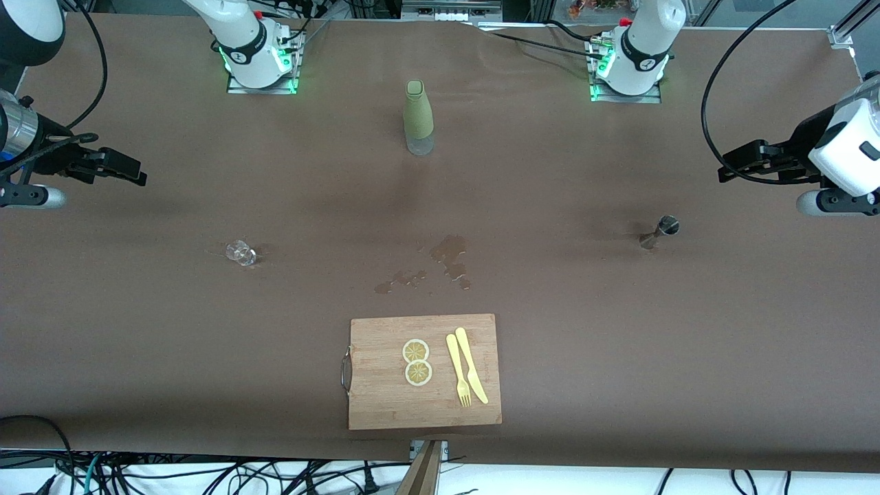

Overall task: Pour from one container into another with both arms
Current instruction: 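Lower the right gripper toward the glass beaker while the left gripper lowers toward the jigger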

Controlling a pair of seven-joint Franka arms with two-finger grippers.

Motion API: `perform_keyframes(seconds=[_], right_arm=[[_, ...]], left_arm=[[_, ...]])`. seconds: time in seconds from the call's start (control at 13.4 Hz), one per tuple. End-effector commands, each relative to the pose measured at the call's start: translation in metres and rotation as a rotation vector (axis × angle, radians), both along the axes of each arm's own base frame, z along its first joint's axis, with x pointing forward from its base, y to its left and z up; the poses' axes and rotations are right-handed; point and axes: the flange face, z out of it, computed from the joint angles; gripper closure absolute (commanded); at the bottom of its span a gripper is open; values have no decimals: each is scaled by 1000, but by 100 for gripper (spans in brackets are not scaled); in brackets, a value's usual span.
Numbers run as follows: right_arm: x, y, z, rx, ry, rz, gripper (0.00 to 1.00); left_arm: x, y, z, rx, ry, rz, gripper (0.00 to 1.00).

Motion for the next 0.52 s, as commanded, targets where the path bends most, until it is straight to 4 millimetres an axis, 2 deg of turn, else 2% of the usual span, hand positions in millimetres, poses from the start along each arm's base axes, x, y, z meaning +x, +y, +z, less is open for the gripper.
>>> perform_keyframes(seconds=[0.0,0.45], right_arm=[[1,3,7,16,0,13,0],[0,8,10,11,-4,19,0]], left_arm=[[1,-2,3,22,-10,4,0],[3,-4,0,16,-5,4,0]])
